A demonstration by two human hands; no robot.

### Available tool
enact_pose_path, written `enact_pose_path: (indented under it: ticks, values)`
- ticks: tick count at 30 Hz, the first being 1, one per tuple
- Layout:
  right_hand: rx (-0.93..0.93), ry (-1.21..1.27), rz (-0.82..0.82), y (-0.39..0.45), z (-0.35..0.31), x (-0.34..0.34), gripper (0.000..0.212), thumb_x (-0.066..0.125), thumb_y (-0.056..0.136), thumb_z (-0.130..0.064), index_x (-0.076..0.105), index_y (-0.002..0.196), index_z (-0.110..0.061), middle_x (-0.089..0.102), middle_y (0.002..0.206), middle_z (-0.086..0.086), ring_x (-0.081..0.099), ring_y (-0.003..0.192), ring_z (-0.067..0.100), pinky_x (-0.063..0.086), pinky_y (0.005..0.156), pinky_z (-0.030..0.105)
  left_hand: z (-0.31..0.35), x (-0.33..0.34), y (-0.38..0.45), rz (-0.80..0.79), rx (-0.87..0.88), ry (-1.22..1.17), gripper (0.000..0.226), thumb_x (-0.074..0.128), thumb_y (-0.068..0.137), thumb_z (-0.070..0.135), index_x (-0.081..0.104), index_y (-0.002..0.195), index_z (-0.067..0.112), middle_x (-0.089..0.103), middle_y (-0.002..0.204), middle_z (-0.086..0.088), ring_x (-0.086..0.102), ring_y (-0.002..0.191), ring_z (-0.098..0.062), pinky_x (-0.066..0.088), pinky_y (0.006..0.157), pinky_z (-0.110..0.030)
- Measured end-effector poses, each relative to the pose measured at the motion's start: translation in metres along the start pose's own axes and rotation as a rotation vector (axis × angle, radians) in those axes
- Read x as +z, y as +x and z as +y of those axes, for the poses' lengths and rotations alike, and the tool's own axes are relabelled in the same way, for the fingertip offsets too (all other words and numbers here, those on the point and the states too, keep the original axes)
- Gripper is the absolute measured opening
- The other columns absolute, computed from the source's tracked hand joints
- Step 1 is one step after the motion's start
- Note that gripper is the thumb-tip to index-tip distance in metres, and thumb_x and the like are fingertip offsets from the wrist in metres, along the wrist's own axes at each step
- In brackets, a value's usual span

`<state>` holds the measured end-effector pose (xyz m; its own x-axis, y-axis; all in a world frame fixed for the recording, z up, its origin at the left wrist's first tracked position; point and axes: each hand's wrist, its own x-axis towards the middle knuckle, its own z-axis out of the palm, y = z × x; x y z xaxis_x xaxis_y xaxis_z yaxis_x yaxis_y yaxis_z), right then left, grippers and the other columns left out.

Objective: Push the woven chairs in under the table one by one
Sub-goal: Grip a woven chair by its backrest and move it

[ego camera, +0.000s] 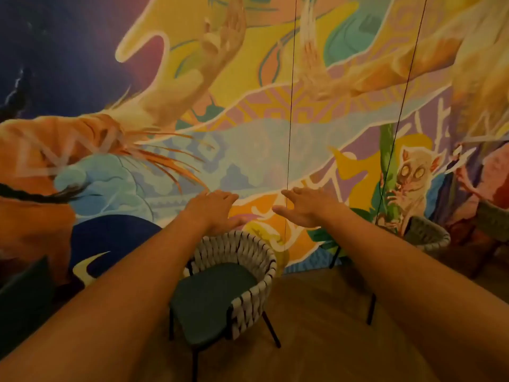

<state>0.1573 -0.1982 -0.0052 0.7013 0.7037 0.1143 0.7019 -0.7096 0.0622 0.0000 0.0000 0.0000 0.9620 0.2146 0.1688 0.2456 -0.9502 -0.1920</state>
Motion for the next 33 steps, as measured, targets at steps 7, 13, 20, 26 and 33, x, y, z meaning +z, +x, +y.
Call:
enact_pose_path:
  ticks: [7, 13, 20, 26, 33]
  values:
    - [-0.055, -0.063, -0.064, 0.054, 0.045, 0.07, 0.085, 0.013, 0.093, -0.08, 0.01, 0.163, -0.031, 0.015, 0.169, 0.008, 0.017, 0.154, 0.034, 0.012, 0.123, 0.06, 0.022, 0.085, 0.076, -0.109, 0.019, -0.058, 0.08, 0.034, 0.094, 0.073, 0.022, 0.158, 0.027, 0.026, 0.163, 0.0, 0.027, 0.148, -0.024, 0.022, 0.119, -0.048]
    - [-0.099, -0.083, -0.139, 0.104, 0.079, 0.132, 0.084, 0.015, 0.094, -0.079, 0.01, 0.163, -0.031, 0.014, 0.169, 0.007, 0.015, 0.155, 0.032, 0.009, 0.123, 0.06, 0.049, 0.14, 0.116, -0.182, -0.003, -0.089, 0.077, 0.039, 0.096, 0.069, 0.025, 0.157, 0.025, 0.027, 0.163, -0.002, 0.028, 0.148, -0.026, 0.023, 0.119, -0.047]
    - [-0.115, -0.058, -0.245, 0.16, 0.101, 0.209, 0.083, 0.017, 0.094, -0.078, 0.012, 0.162, -0.031, 0.015, 0.169, 0.009, 0.017, 0.154, 0.034, 0.011, 0.122, 0.061, 0.062, 0.216, 0.169, -0.328, -0.01, -0.143, 0.08, 0.035, 0.094, 0.072, 0.022, 0.158, 0.025, 0.027, 0.163, -0.003, 0.026, 0.149, -0.024, 0.015, 0.122, -0.049]
    - [-0.133, -0.033, -0.329, 0.214, 0.118, 0.264, 0.08, 0.023, 0.097, -0.075, 0.015, 0.162, -0.029, 0.015, 0.169, 0.007, 0.018, 0.153, 0.032, 0.012, 0.121, 0.058, 0.055, 0.281, 0.234, -0.423, -0.004, -0.187, 0.082, 0.036, 0.094, 0.072, 0.02, 0.158, 0.023, 0.023, 0.165, -0.002, 0.021, 0.151, -0.024, 0.014, 0.123, -0.05]
    - [-0.112, 0.011, -0.456, 0.281, 0.134, 0.328, 0.081, 0.022, 0.097, -0.075, 0.014, 0.162, -0.029, 0.012, 0.169, 0.009, 0.012, 0.155, 0.033, 0.007, 0.123, 0.06, 0.037, 0.349, 0.319, -0.499, 0.001, -0.227, 0.08, 0.038, 0.095, 0.069, 0.021, 0.158, 0.023, 0.027, 0.163, -0.005, 0.026, 0.149, -0.025, 0.016, 0.123, -0.05]
